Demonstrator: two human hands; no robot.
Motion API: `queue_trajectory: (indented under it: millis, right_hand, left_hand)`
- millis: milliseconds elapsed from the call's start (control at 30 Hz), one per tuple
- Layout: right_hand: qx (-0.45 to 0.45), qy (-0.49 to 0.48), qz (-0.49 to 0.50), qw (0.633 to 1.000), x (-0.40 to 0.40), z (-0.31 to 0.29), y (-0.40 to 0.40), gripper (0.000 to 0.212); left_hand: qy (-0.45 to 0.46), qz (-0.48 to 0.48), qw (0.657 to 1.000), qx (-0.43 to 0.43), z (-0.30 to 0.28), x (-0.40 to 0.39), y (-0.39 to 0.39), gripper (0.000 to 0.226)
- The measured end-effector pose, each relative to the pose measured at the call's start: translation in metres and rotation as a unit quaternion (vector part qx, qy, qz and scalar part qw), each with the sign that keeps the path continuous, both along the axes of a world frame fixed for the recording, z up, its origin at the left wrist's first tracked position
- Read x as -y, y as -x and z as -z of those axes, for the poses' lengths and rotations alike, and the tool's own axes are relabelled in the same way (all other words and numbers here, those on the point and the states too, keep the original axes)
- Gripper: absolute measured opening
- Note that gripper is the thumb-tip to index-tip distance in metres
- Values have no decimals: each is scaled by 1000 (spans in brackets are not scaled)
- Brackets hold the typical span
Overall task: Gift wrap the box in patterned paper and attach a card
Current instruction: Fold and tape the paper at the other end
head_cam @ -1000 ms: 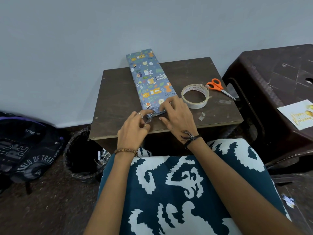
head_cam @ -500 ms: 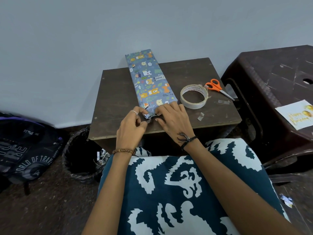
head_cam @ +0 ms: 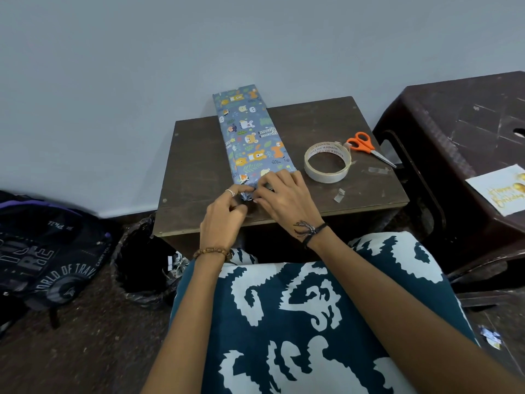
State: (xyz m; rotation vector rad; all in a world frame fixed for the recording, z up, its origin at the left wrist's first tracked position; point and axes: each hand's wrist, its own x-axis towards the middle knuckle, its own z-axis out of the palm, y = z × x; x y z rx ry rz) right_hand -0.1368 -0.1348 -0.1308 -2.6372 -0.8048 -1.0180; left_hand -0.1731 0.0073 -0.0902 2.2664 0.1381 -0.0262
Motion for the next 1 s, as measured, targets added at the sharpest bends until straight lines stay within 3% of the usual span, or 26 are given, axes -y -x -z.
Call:
queue_trajectory:
  millis: [300, 400, 633, 867, 1000]
  right_hand:
    - [-6, 1, -84, 996, -8, -4, -16, 20]
    - [-15, 0, -99, 995, -10, -8, -19, 21]
    - [19, -14, -108, 994, -13, -14, -24, 15]
    - [63, -104, -135, 983, -5, -64, -16, 18]
    - [37, -143, -145, 978, -4, -101, 4, 21]
  left_hand:
    - [182, -30, 983, -20, 0, -4, -7, 37]
    - [237, -90, 967, -26, 2, -6, -11, 56]
    - [382, -229, 891, 90, -2, -18, -8, 36]
    - [435, -225, 829, 271, -28, -5, -10, 32]
    - [426, -183, 814, 350, -64, 9, -15, 32]
